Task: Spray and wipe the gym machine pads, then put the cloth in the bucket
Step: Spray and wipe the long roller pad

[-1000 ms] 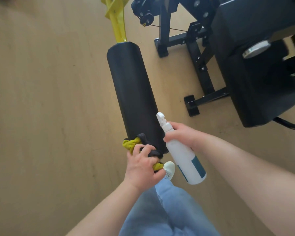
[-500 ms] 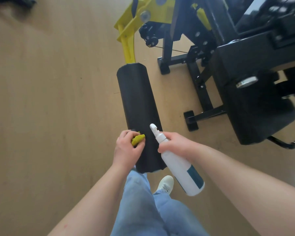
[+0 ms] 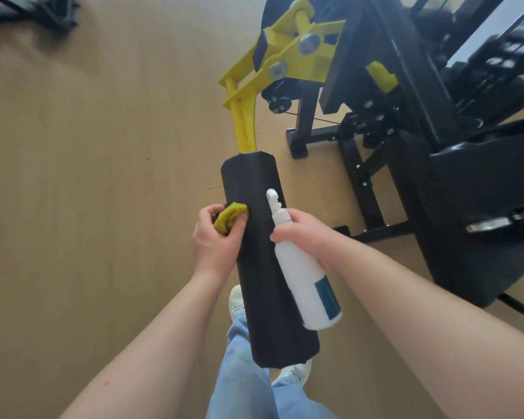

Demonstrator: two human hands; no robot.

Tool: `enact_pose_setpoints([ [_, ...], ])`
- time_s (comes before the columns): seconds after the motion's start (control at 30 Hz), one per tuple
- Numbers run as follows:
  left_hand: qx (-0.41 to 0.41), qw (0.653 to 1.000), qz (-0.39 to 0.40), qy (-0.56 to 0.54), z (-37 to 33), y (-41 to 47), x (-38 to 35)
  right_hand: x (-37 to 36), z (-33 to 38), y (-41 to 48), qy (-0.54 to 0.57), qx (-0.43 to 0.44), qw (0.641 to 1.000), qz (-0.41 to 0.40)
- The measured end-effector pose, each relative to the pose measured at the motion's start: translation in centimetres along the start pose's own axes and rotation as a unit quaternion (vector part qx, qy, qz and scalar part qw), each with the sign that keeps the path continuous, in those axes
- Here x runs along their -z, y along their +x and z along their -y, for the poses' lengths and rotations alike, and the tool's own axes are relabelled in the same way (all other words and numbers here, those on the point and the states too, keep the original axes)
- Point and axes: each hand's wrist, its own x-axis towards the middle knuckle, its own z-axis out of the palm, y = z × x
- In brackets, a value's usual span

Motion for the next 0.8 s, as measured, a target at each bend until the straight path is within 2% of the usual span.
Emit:
enact_pose_setpoints([
  [0.1, -0.004, 0.999, -0.012, -0.035, -1.5, 4.5, -0.6, 0.2, 2.7, 3.2, 0.025, 0.001, 1.0, -0.017],
  [0.27, 0.181, 0.976, 0.013, -0.116, -0.1, 8.0, -2.8, 0.7, 5.4, 6.1, 0.055, -0.022, 0.998, -0.021],
  [0.43, 0.248, 0.962, 0.029, -0.109, 1.2, 8.8, -3.8, 0.8, 6.3, 7.0, 0.022, -0.014, 0.999, -0.024],
  [0.53, 0.326, 0.928, 0.059, -0.171, 0.3, 9.4, -3.4, 0.6, 6.4, 7.1, -0.02, -0.009, 0.999, -0.026],
  [0.57, 0.331, 0.925, 0.061, -0.175, 0.2, 9.5, -3.3, 0.5, 6.4, 7.0, -0.028, -0.012, 0.999, -0.025],
  [0.63, 0.297, 0.944, 0.049, -0.135, 0.1, 9.5, -3.1, 0.3, 6.5, 6.7, -0.054, -0.022, 0.998, -0.015],
  [0.8, 0.139, 0.989, -0.024, -0.038, -0.1, 9.0, -1.6, -0.4, 6.4, 5.8, -0.16, 0.017, 0.986, -0.044],
])
